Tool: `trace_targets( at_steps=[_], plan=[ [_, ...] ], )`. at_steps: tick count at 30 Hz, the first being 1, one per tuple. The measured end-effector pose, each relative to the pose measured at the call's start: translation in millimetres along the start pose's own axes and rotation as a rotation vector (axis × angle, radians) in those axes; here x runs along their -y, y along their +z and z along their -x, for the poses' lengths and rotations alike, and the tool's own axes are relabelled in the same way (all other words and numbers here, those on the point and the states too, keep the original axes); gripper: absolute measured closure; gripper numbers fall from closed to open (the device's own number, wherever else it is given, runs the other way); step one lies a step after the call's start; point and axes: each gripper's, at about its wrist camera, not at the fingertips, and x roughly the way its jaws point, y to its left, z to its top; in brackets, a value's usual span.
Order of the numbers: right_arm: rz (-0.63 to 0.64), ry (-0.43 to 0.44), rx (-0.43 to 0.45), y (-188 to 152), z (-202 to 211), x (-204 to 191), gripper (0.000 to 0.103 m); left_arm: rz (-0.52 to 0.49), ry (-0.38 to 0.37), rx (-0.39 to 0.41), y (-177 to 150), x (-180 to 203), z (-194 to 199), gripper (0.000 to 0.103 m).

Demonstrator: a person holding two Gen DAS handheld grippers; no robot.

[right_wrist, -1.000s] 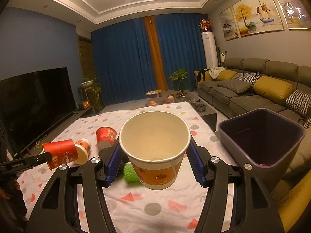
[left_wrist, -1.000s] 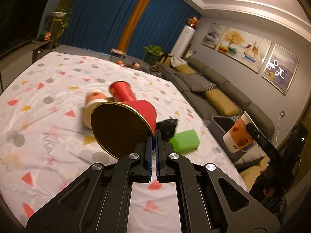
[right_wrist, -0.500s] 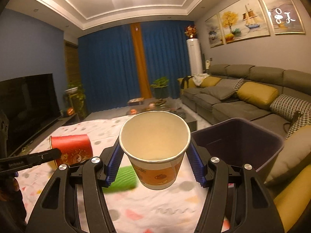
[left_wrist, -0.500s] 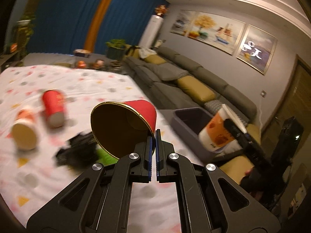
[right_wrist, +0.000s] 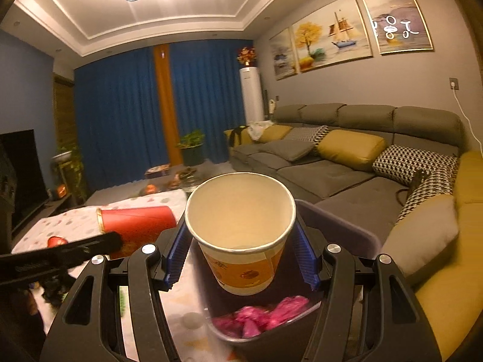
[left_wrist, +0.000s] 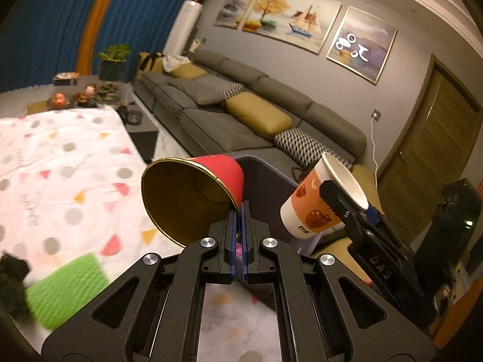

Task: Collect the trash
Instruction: 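Carry both cups over the grey bin and open both grippers to drop them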

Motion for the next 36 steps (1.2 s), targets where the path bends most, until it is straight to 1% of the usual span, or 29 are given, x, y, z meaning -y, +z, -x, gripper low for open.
trace_targets(
  at_steps=[6, 13, 23, 30, 32, 33, 34, 35, 36],
  plan=[
    [-0.013, -0.036, -0.017, -4.0, -8.6, 15.0, 0.042, -0.031, -0.016, -0.055, -1.0, 13.2, -40.2, 0.101],
    [-0.018, -0.053, -0.038, -8.4, -15.6, 20.7, 0.042, -0.041, -0.022, -0.095, -3.4, 16.5, -67.5, 0.101],
    [-0.033, -0.076, -0.051, -7.0, -25.3, 29.7, 0.042, -0.051, -0.021, -0.136, -6.0, 20.0, -85.5, 0.101],
    [-0.047, -0.087, -0.059, -9.5, -30.0, 35.4, 0.042, -0.078, -0.004, -0.171, -13.3, 25.1, -98.1, 0.101],
    [-0.054, -0.089, -0.066, -11.4, -33.0, 37.0, 0.042, -0.09, 0.015, -0.176, -15.2, 24.0, -99.4, 0.095],
    [-0.059, -0.089, -0.069, -11.5, -34.3, 37.2, 0.042, -0.09, 0.032, -0.177, -16.0, 21.8, -98.5, 0.083],
    [-0.065, -0.091, -0.07, -11.8, -35.5, 38.3, 0.042, -0.085, 0.043, -0.173, -16.3, 19.4, -96.2, 0.067],
    [-0.068, -0.092, -0.069, -11.8, -35.9, 38.8, 0.042, -0.077, 0.054, -0.162, -17.2, 15.8, -92.1, 0.059],
    [-0.072, -0.091, -0.069, -12.0, -36.4, 39.2, 0.041, -0.07, 0.072, -0.143, -18.1, 11.9, -86.2, 0.047]
  ],
)
